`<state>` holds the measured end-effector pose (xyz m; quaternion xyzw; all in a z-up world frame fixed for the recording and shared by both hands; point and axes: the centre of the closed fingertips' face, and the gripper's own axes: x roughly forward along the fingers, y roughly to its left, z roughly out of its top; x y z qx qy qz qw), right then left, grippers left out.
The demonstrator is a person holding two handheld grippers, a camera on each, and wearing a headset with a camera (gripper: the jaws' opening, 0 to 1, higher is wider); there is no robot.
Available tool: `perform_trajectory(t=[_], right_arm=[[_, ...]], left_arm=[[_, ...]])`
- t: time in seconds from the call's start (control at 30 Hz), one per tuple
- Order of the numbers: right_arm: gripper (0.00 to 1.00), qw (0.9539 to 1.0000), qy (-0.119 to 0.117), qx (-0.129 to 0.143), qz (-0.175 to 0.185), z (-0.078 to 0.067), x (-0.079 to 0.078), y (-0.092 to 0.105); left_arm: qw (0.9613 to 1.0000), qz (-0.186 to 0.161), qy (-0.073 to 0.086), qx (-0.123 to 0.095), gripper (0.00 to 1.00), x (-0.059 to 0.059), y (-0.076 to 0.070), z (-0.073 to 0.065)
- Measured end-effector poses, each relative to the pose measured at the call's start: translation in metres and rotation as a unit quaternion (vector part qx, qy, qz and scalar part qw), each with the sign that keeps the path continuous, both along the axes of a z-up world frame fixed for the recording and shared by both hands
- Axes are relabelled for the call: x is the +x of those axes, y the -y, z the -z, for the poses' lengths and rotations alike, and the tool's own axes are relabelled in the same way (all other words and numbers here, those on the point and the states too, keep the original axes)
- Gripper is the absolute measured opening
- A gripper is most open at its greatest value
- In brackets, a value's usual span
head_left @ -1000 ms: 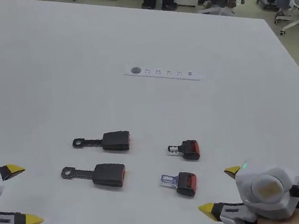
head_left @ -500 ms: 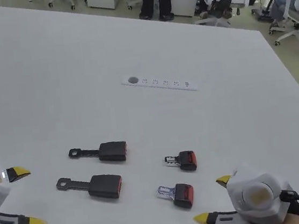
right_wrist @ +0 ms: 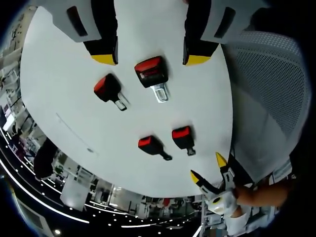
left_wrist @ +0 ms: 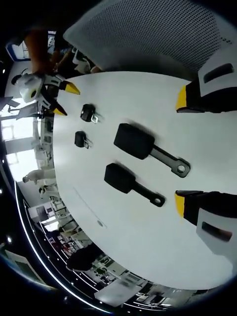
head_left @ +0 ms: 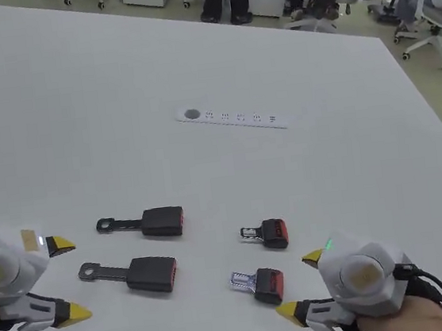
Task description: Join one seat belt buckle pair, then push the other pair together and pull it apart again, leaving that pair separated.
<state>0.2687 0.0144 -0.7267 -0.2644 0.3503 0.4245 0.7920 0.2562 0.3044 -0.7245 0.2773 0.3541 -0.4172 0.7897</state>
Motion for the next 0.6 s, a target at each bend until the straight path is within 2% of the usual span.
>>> perform_trajectory(t=[0.1,0.13,0.17,0.23,0.6], right_arm=[[0.51,0.9999,-0.003,-0.004,-0.01,0.001,0.0,-0.003],[0.51,0.9999,-0.005,-0.004,-0.015,0.002,0.0,-0.005],[0.5,0.9998,-0.007,-0.005,-0.017,0.002,0.0,-0.006],[0.47,0.9996,-0.013,-0.001,-0.025,0.004,-0.001,-0.01],[0.42,0.9982,-0.027,-0.008,-0.054,0.01,0.005,-0.021]], left_arm=[[0.9999,0.012,-0.002,0.002,0.64,0.003,0.006,0.0],[0.9997,0.022,0.002,0.003,0.63,0.004,0.008,0.0],[0.9989,0.044,0.013,0.006,0.6,0.006,0.012,-0.001],[0.9992,0.039,0.005,0.007,0.57,0.008,0.015,0.0],[0.9965,0.082,-0.008,0.012,0.55,0.026,0.04,0.006]])
